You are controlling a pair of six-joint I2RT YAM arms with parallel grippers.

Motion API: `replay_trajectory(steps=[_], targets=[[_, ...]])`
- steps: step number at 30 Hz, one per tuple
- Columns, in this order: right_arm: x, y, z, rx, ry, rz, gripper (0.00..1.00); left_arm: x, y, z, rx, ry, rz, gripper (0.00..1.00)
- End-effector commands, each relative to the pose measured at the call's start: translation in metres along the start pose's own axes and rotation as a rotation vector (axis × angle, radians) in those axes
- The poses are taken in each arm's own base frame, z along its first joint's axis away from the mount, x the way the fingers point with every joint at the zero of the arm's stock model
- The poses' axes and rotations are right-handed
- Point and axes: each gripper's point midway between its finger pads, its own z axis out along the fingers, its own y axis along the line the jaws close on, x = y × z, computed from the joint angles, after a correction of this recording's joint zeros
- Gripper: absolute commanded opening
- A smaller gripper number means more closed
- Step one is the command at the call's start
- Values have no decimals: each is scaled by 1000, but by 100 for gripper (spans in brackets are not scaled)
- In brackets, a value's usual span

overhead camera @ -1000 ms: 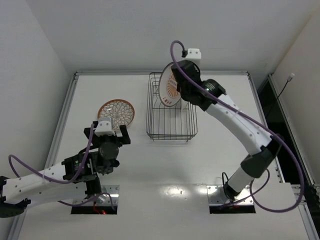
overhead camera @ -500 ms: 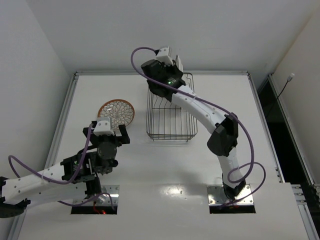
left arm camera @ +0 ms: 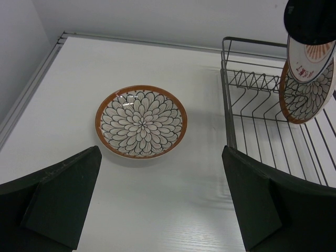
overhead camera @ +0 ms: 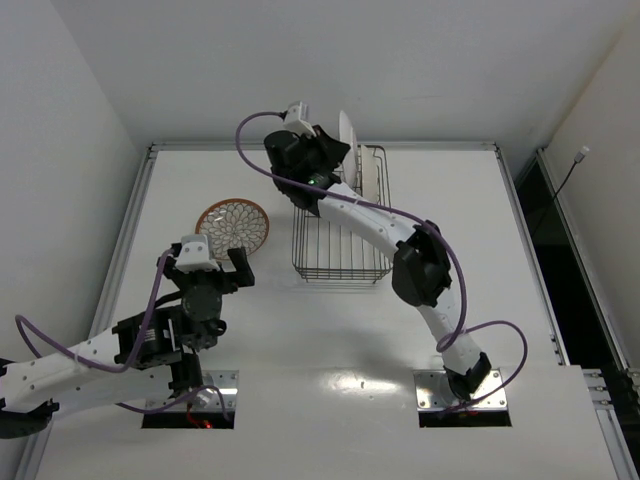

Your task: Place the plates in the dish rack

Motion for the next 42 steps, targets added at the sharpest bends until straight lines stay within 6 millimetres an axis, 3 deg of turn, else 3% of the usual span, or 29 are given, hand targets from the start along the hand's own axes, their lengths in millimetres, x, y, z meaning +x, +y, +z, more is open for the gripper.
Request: replay_trajectory(steps=[1,10,12,17,20,21,23,24,28,29,30,35,37,41,42], targets=[[-1,-15,0,92,31,42,0,-16,5,0,-25,-29,-70,100],[27,32,9,-12,24,-26,0,-18,6,-1,-24,-32,-78,100],[33,46,9,-59,33,24,0,-18,6,-1,-24,-32,-79,100],[56,56,19,-168,93,34,0,-18,6,-1,-24,-32,-79,100],[67,61,24,-222,141,65,13,-18,6,-1,-24,-32,-79,100],[70,71,21,-276,156,88,20,-18,6,-1,-24,-32,-79,100],[79,69,31,-300,191,99,30,-14,6,0,-25,-29,-70,100],[81,73,29,-326,202,99,41,-14,6,0,-25,-29,-70,100],[70,54,25,-323,201,142,64,-16,6,0,-23,-32,-72,100],[68,47,25,-314,198,147,65,-13,6,0,-24,-30,-64,100],[49,33,18,-323,172,195,67,-12,4,1,-25,-30,-54,100],[22,-1,1,-405,150,241,81,-10,4,2,-44,-31,-35,100],[18,-5,-12,-476,155,247,100,-9,3,3,-45,-28,-26,100],[20,-18,-50,-631,174,250,100,-4,2,6,-86,-35,25,100],[22,-32,-57,-657,173,258,100,-1,0,7,-99,-33,48,100]])
